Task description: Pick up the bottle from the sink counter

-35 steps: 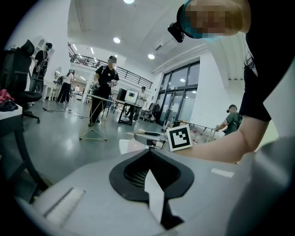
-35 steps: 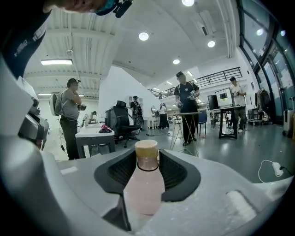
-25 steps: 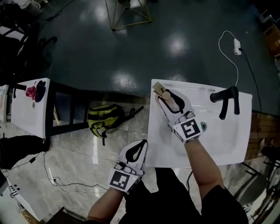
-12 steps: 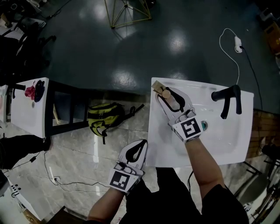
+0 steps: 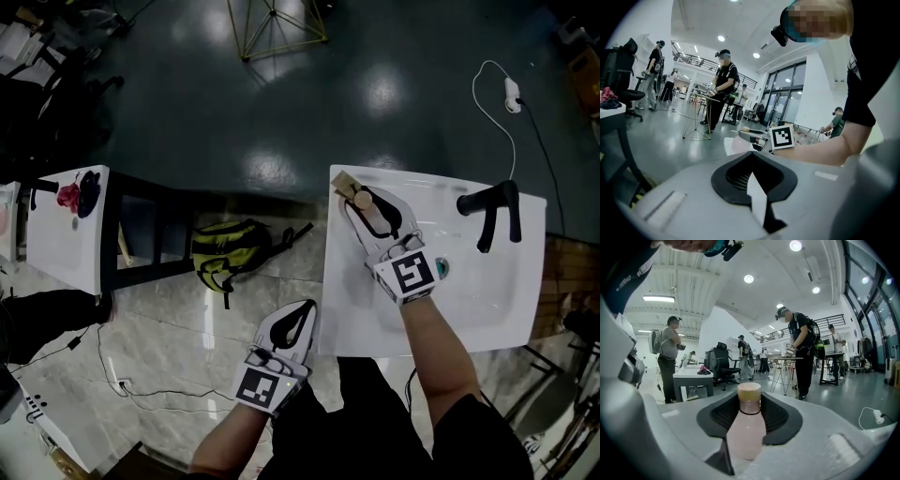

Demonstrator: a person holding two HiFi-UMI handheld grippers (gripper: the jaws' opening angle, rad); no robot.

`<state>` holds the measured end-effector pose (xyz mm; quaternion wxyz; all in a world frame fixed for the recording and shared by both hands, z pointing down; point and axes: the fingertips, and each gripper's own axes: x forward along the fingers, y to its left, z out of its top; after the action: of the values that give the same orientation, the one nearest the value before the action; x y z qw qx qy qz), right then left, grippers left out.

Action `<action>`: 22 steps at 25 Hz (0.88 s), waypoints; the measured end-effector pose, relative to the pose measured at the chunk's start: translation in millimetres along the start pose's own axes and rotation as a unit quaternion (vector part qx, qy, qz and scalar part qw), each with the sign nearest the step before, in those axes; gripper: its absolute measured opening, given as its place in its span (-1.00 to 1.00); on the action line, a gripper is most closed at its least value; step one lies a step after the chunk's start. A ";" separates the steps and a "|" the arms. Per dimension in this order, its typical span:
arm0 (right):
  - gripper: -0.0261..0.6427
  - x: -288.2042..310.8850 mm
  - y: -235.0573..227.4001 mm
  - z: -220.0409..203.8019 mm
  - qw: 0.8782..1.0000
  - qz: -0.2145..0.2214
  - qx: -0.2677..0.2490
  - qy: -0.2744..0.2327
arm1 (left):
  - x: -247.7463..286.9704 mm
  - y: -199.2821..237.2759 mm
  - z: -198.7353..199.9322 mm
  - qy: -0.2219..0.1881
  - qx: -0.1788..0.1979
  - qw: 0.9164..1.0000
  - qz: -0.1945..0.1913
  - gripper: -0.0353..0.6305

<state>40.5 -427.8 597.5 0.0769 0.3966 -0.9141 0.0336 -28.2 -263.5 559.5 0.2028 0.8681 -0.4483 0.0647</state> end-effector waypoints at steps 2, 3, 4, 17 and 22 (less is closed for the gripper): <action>-0.50 -0.7 0.3 -0.3 1.000 -0.004 0.000 0.006 | -2.7 1.0 3.6 -0.003 -0.002 1.000 0.003 -0.88; -0.50 -1.1 0.2 -0.2 1.000 -0.006 0.002 0.009 | -4.5 1.7 3.1 -0.003 -0.003 1.000 0.005 -0.88; -0.50 -1.5 -0.1 0.1 1.000 -0.009 0.005 0.011 | -6.4 2.4 2.5 -0.001 -0.003 1.000 0.006 -0.88; -0.50 -38.2 20.6 9.9 0.999 -0.024 0.022 0.030 | -29.9 -7.4 11.3 -0.012 0.012 1.000 -0.014 -0.88; -0.50 -56.9 35.2 24.1 0.999 -0.031 0.032 0.024 | -45.2 -15.9 15.2 -0.016 0.019 0.999 -0.025 -0.88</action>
<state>50.4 -365.7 564.3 0.0866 0.4257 -0.8979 0.0702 -43.1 -227.5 527.7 0.1813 0.8835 -0.4285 0.0544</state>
